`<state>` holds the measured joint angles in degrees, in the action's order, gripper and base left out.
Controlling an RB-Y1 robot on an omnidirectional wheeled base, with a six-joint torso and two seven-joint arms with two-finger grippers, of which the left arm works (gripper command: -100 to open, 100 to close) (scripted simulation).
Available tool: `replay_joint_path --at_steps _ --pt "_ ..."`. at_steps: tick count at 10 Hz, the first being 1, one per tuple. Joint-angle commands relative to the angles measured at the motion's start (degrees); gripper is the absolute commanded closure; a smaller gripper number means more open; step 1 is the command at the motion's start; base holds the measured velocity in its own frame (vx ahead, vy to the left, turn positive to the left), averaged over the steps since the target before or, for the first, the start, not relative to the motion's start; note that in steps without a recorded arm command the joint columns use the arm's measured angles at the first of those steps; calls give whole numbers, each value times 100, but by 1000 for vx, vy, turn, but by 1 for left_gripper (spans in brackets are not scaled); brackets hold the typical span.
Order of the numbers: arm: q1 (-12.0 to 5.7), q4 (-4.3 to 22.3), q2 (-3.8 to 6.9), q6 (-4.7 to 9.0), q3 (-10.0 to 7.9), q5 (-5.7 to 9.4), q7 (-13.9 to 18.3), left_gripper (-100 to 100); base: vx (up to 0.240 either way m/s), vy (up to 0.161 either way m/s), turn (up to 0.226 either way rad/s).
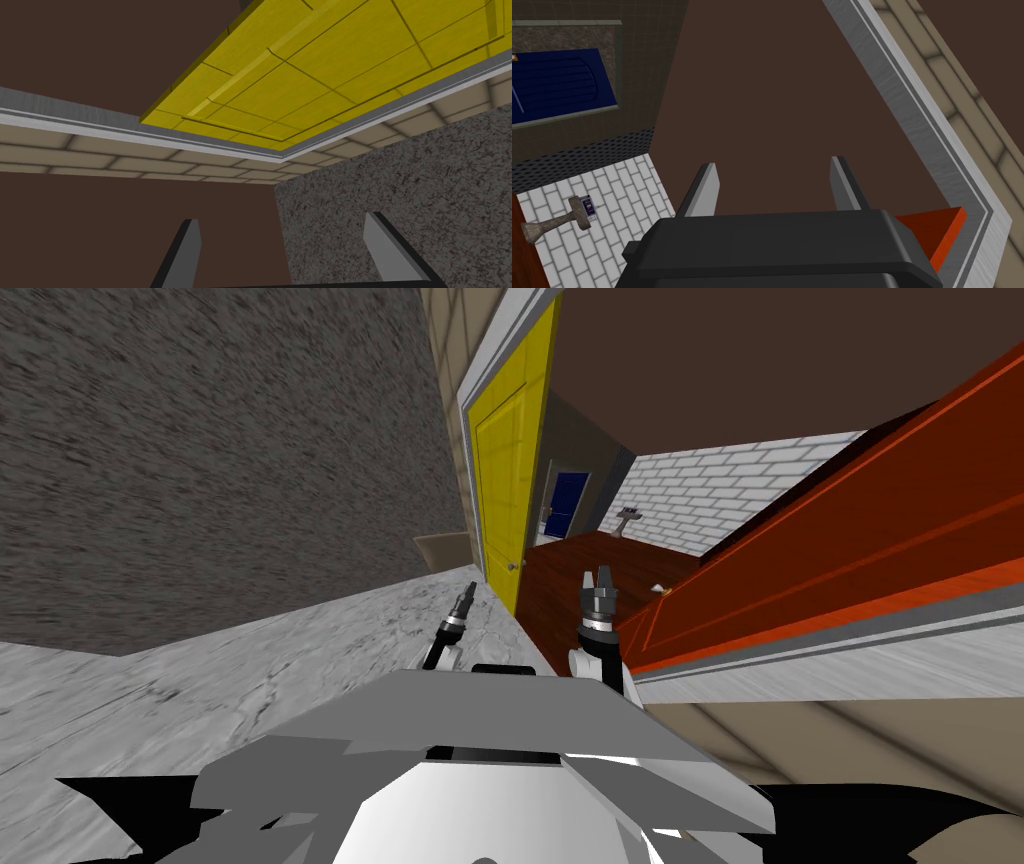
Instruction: Push the door open
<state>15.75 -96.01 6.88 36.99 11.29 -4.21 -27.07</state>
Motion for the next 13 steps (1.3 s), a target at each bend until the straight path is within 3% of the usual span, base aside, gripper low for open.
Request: replay_joint_path --at_steps 1,13 --pt "-60 153 38 28 76 -9 -168 -100 86 39 -55" --pt "-655 1553 181 327 658 -106 -1406 -100 90 44 -55"
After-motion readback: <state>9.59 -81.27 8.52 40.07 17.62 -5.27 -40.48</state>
